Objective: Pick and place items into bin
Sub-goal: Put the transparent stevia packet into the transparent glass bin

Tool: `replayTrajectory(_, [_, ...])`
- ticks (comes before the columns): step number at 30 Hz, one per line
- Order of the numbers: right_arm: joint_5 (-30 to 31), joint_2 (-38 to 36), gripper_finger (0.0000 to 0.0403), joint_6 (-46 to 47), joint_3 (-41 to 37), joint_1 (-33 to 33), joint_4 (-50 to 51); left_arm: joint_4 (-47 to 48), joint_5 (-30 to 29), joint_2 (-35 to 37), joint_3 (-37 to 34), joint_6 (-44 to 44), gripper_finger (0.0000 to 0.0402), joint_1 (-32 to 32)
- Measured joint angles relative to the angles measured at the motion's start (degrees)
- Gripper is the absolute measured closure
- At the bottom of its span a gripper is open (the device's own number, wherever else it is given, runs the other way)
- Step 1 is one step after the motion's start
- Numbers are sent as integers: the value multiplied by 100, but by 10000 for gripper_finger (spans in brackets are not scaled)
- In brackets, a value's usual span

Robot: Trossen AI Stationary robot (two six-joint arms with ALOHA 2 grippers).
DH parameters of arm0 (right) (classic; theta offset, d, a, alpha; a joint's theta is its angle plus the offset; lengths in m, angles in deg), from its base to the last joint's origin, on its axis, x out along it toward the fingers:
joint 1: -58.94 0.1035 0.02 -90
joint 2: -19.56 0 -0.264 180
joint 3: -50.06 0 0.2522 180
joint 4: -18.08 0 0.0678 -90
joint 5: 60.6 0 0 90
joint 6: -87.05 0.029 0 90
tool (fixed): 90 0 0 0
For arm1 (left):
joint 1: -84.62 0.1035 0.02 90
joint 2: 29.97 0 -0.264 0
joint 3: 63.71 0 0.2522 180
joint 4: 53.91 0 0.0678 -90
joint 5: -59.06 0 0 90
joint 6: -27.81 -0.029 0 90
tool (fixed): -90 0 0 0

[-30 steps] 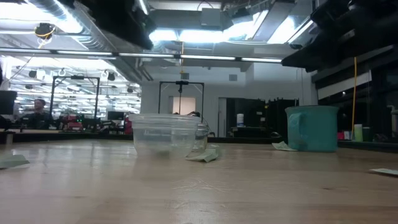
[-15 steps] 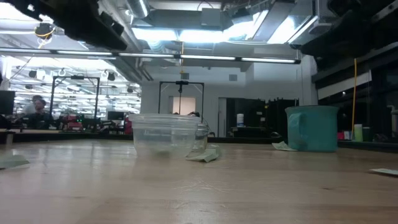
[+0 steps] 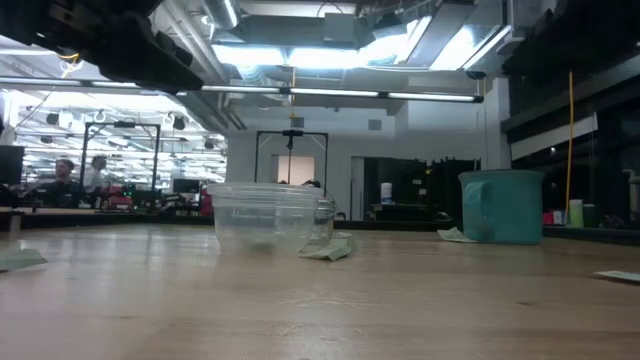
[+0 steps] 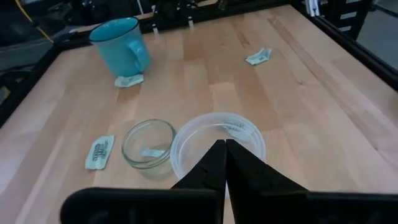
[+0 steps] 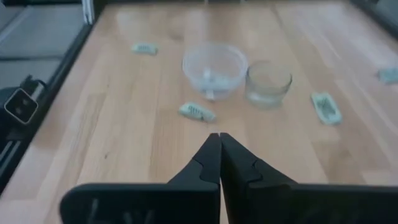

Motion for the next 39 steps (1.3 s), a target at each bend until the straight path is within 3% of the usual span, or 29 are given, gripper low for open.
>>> replayTrajectory(30, [57, 3929, 403, 3620, 3904, 1835, 3758, -305, -179, 0, 2, -249, 396, 11])
replayTrajectory(34, [-164, 4268, 397, 3740, 4169, 1845, 3988, -306, -175, 0, 2, -235, 398, 11])
replayTrajectory(39, [-173, 4489, 360, 3969, 4127, 1843, 4022, -306, -168, 0, 2, -53, 398, 11])
